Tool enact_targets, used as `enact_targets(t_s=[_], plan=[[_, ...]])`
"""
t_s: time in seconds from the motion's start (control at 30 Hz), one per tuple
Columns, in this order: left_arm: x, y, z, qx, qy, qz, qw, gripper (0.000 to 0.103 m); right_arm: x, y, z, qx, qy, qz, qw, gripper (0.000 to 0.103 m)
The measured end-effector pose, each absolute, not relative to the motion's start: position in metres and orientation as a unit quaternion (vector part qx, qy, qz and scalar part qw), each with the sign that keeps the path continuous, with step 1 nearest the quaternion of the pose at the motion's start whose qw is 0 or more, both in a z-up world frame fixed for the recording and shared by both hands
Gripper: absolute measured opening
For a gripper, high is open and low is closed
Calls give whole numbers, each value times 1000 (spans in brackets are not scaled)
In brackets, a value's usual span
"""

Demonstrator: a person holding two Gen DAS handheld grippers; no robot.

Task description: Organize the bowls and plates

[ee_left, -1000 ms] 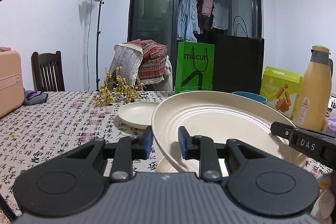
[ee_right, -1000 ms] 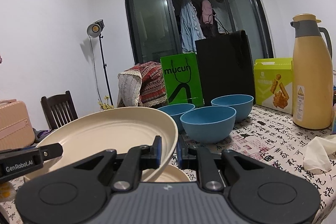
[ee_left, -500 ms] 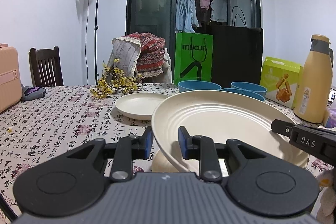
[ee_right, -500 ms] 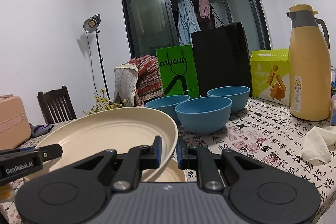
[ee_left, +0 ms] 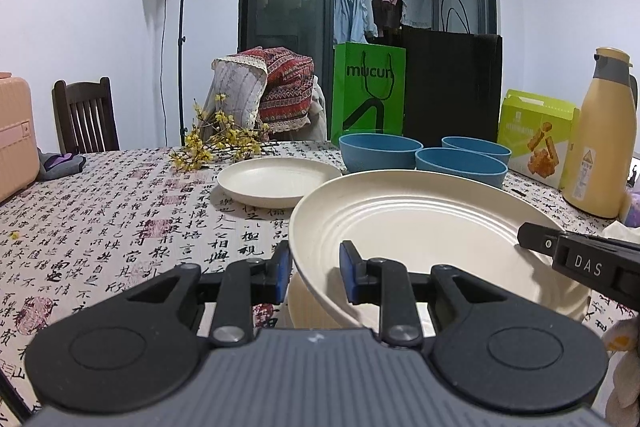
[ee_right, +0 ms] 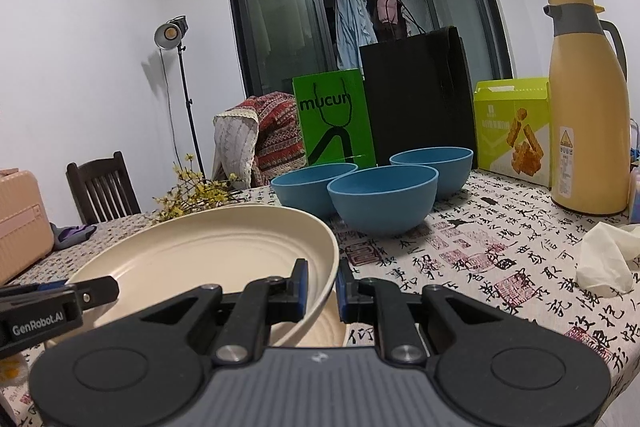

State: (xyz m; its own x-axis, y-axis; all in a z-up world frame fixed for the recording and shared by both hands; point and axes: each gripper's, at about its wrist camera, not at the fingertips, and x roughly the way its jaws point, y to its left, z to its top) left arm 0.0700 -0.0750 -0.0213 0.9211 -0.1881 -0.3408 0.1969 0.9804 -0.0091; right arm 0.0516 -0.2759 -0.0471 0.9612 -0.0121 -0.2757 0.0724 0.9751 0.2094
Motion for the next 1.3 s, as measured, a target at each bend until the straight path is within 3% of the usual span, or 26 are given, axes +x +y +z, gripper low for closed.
enact_targets(t_s=[1.3], plan=[[88,-87,-48,54,218,-84,971,26,66,-270,-75,69,161,-39,984,14]])
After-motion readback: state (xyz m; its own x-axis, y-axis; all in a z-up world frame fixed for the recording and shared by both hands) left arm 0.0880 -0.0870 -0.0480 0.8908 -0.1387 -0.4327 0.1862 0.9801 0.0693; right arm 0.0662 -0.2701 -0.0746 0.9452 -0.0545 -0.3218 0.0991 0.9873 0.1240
